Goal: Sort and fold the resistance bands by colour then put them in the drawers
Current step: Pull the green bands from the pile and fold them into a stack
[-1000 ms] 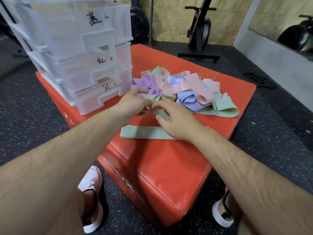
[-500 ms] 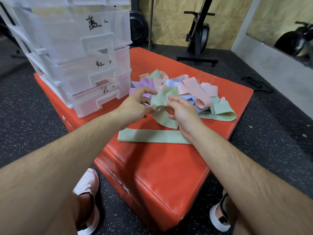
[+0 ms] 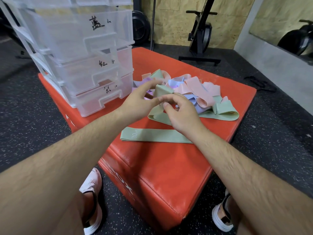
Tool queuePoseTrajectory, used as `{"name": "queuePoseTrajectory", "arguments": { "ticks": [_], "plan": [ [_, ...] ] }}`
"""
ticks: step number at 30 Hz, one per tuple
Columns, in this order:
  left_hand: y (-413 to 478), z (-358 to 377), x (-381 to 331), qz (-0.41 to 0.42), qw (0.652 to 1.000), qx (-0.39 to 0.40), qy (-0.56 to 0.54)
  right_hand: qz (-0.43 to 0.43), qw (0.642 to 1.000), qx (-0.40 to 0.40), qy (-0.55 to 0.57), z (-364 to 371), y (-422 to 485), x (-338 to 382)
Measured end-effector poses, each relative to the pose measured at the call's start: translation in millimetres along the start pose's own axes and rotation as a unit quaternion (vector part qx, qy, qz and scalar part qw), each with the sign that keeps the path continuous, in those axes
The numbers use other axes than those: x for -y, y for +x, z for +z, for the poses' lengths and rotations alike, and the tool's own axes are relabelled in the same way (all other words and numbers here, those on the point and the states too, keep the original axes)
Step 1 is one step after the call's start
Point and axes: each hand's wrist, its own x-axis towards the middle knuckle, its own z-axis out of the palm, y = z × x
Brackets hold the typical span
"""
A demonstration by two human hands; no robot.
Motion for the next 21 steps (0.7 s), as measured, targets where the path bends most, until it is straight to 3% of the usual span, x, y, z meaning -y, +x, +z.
{"name": "queuePoseTrajectory", "arguments": {
  "ticks": [7, 13, 17, 21],
  "plan": [
    [3.3, -13.1, 6.3, 0.052, 0.996, -0.007, 0.066, -0.005, 1.0, 0.007, -0.025, -6.8, 0.8, 2.3],
    [8.2, -16.0, 7.4, 0.023, 0.997, -0.046, 0.053, 0.022, 0.999, -0.041, 0.02, -0.6, 2.7, -2.3],
    [7.1, -17.9, 8.0, 0.018, 0.999, -0.016, 0.034, 0.046, 0.998, 0.031, 0.023, 7.8, 7.5, -5.2],
    [4.4, -19.8, 5.6, 0.035, 0.998, 0.002, 0.043, 0.05, 0.998, 0.034, 0.015, 15.9, 11.3, -0.3]
  ]
}}
